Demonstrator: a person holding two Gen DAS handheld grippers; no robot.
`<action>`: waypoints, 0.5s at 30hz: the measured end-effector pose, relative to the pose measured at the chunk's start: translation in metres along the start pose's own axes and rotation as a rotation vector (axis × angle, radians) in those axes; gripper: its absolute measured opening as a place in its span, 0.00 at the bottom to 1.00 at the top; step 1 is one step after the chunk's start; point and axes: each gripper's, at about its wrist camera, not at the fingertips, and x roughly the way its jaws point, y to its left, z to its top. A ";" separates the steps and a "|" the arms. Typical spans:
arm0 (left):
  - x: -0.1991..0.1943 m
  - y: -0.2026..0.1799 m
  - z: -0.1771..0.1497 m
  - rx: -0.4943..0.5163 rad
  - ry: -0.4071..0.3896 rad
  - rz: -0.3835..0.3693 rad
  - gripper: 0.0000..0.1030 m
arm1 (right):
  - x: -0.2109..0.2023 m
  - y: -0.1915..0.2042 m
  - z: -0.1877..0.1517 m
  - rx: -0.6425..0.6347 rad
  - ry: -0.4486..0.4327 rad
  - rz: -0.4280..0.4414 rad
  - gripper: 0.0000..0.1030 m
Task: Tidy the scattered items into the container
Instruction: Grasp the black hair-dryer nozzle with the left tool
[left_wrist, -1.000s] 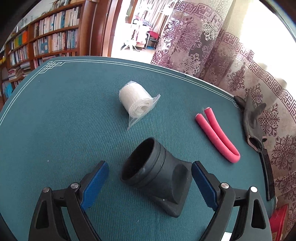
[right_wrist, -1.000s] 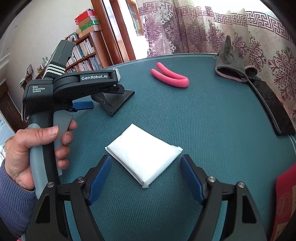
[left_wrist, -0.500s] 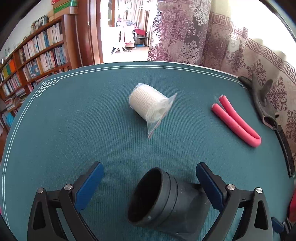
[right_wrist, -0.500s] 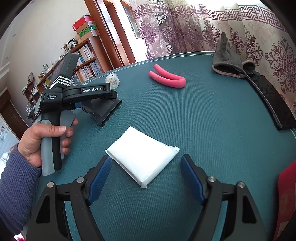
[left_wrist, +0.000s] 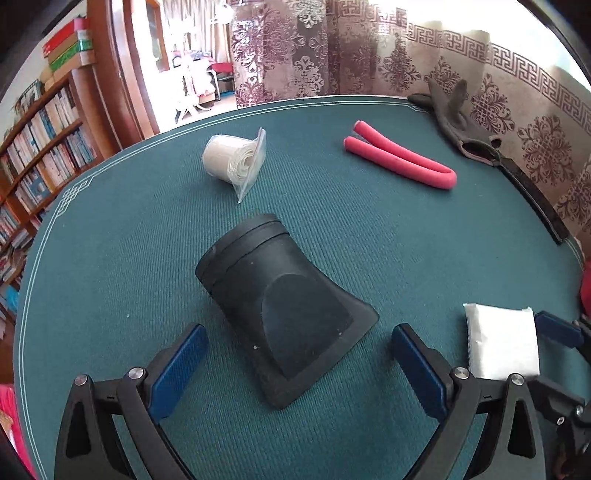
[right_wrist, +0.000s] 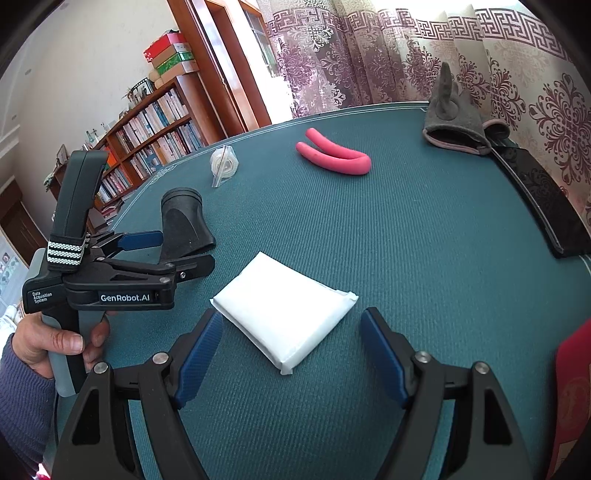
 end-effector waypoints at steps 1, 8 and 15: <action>0.003 0.002 0.005 -0.056 0.001 -0.003 0.99 | 0.000 0.000 0.000 0.001 -0.001 0.001 0.78; 0.011 0.005 0.027 -0.201 -0.086 0.108 0.62 | -0.001 -0.002 0.000 0.011 -0.004 0.005 0.78; 0.001 -0.012 0.016 -0.068 -0.096 -0.066 0.50 | -0.006 -0.007 -0.002 0.047 -0.029 -0.013 0.78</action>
